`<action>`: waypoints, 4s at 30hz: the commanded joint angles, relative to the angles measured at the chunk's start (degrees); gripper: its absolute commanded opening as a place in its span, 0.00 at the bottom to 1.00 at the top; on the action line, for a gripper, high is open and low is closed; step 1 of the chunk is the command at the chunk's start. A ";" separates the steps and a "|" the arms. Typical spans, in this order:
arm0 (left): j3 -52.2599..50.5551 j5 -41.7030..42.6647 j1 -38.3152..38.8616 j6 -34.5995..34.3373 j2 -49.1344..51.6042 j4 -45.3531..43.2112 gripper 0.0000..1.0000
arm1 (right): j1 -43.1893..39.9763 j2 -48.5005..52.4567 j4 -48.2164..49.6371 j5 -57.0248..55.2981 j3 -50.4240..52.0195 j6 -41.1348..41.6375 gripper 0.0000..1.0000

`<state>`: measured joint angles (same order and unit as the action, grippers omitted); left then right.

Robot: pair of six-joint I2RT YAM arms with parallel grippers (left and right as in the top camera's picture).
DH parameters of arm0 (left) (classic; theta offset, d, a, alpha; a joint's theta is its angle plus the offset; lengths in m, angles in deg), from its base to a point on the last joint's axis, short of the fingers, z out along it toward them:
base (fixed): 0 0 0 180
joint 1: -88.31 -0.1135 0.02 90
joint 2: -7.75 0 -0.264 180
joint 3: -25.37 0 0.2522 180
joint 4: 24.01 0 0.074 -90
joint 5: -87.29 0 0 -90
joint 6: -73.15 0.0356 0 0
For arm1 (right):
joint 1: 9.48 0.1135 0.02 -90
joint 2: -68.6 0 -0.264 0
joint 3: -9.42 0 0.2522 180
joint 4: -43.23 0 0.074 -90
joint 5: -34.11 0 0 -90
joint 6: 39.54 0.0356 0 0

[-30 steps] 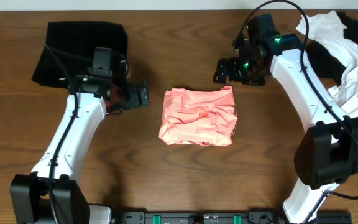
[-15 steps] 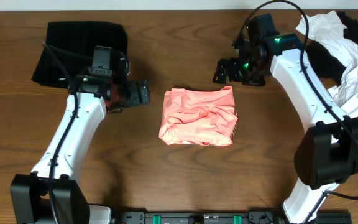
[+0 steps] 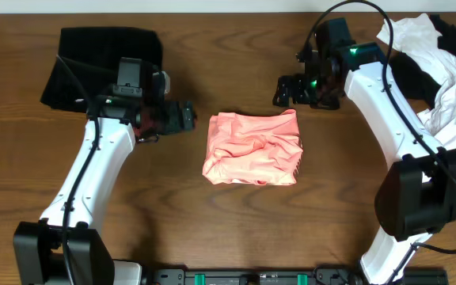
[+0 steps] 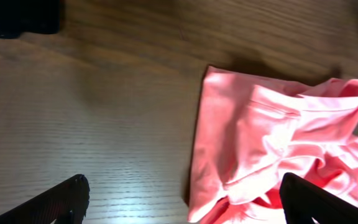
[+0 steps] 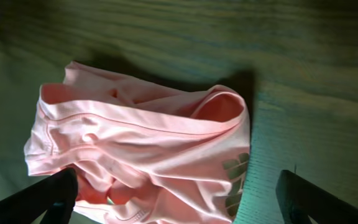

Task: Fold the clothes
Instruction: 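Lift the right gripper away from the bundle toward the top right, then move the left gripper to the bundle's left side and grasp it, then carry the pink bundle with the left gripper onto the black garment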

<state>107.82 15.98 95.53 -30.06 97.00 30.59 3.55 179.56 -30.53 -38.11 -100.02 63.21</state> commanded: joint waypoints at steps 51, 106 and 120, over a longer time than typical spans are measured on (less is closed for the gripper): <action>-6.62 23.30 0.24 13.64 15.02 -6.23 0.98 | -8.48 -0.92 -1.25 -0.83 -1.07 -2.19 0.99; -3.19 22.21 6.16 -9.49 10.12 -33.35 0.06 | -8.48 -0.92 -1.53 -0.83 -1.07 -2.58 0.99; -1.88 21.24 -7.85 -18.10 5.46 -53.42 0.06 | -8.48 -0.92 -2.40 -0.85 -1.07 -2.60 0.99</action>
<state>104.41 37.88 90.09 -45.05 103.95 -19.66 -4.47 179.56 -32.59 -39.16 -100.04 61.48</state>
